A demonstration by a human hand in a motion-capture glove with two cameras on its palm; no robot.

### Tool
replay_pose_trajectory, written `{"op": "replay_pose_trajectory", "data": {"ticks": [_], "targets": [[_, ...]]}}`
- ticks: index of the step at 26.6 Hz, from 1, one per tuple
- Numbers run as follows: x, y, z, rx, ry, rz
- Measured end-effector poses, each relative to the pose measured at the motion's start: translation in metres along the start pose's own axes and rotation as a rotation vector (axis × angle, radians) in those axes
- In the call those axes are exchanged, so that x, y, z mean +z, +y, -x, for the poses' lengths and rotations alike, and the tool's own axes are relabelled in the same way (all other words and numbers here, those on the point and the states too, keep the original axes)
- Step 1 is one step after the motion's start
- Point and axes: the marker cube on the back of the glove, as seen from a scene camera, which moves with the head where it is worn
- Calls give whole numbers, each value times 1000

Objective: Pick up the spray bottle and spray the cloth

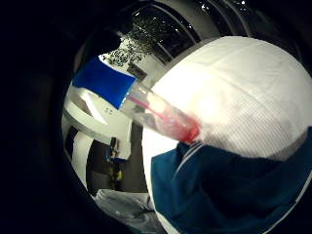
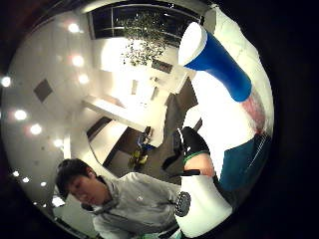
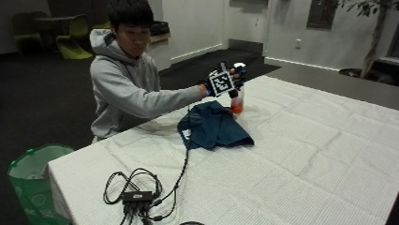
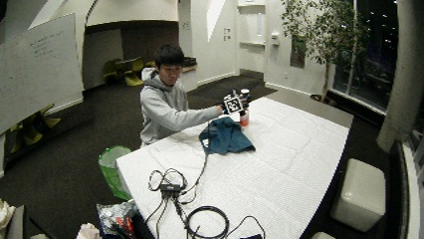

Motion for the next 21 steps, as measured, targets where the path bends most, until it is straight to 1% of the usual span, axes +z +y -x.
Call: {"op": "replay_pose_trajectory", "data": {"ticks": [2,5,9,12,15,18,21], "targets": [[-3,5,-3,-5,51,-7],[-10,23,5,-10,44,59],[-18,32,18,-30,23,7],[-27,53,11,-46,162,42],[-38,90,15,-75,273,117],[-64,137,15,-103,411,184],[-85,190,13,-107,500,200]]}}
